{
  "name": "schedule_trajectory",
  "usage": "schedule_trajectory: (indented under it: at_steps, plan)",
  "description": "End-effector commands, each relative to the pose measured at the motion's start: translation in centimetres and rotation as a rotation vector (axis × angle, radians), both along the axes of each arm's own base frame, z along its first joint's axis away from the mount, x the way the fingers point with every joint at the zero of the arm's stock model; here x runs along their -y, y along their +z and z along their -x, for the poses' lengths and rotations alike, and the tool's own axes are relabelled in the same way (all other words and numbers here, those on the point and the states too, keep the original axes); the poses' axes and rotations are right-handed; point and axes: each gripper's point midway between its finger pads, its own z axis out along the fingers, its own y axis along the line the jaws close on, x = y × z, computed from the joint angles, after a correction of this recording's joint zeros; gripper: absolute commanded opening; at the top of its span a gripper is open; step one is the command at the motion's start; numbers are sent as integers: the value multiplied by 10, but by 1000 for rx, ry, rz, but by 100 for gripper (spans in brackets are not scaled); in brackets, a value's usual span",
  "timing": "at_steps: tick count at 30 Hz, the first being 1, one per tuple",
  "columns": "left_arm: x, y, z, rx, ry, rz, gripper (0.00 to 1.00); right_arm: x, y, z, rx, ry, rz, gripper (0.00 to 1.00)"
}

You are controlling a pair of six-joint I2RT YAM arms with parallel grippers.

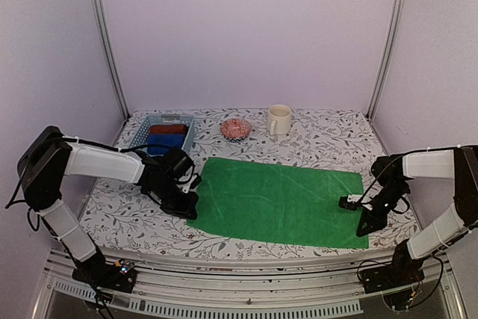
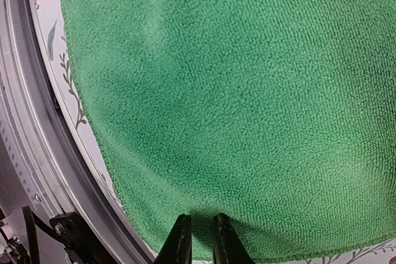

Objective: Roll the towels
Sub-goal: Adjust the towel at the center of the board.

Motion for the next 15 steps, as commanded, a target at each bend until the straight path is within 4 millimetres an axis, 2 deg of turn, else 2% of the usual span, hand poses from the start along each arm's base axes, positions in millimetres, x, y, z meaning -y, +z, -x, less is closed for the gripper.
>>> schedule_trajectory:
  at_steps: [1, 5, 8, 12, 15]
  plan:
    - [-20, -20, 43, -116, 0, -77, 0, 14, -17, -3, 25, 20, 76, 15]
    - [-17, -16, 64, -139, -26, -55, 0, 28, -26, -16, 32, -28, 101, 13]
    - [-15, -9, 72, -139, -14, -40, 0, 40, -29, -23, 28, -42, 122, 13]
    - [-10, -3, 80, -145, -13, -20, 0, 46, -23, -20, 33, 2, 149, 13]
    - [-2, 2, 86, -140, -32, -3, 0, 58, -18, -26, 78, 45, 207, 13]
